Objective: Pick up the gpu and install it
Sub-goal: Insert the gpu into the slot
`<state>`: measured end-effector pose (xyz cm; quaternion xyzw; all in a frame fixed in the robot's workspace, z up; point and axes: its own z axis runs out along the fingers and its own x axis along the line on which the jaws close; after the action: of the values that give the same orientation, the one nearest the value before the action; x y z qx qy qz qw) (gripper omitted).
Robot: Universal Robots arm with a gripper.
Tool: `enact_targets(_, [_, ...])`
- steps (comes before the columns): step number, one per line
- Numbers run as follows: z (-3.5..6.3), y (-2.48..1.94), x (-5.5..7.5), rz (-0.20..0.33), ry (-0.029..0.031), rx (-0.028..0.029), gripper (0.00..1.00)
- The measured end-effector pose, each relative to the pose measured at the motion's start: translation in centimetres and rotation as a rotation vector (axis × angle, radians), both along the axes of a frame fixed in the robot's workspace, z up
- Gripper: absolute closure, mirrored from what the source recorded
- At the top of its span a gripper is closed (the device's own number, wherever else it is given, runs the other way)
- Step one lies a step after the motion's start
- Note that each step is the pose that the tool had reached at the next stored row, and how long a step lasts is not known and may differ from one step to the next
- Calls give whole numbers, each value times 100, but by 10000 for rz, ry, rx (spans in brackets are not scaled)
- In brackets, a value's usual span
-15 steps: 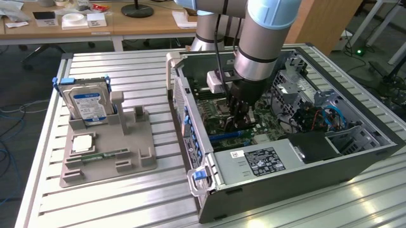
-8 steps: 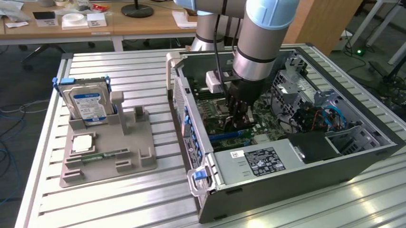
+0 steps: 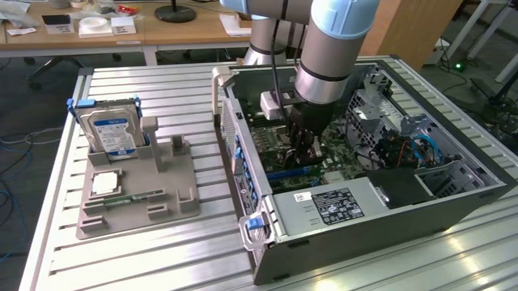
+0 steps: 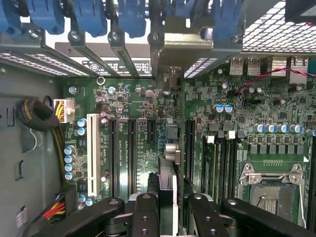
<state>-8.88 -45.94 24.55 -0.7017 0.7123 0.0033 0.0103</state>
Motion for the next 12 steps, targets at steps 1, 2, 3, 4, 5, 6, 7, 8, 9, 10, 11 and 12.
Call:
enact_targets(1, [-4, 0, -2, 1, 0, 0, 73])
enact_targets(2, [-11, 0, -2, 2, -1, 2, 73])
enact_targets(3, [-18, 0, -2, 3, -1, 1, 73])
enact_targets(4, [-25, 0, -3, 2, 0, 1, 73])
enact_targets(5, [-31, 0, -3, 0, -1, 1, 73])
enact_targets(6, [-35, 0, -6, 0, -1, 0, 73])
enact_targets(7, [-38, 0, -13, -4, 1, -1, 73])
enact_targets(8, [-41, 0, -16, -2, 1, -1, 73])
enact_targets(9, [-45, 0, -18, 0, 0, 1, 73])
enact_targets(10, [-47, 0, -21, 0, 0, 0, 73])
enact_targets(11, [-51, 0, -21, 2, -1, 2, 73])
enact_targets(12, [-56, 1, -23, 2, -1, 2, 73])
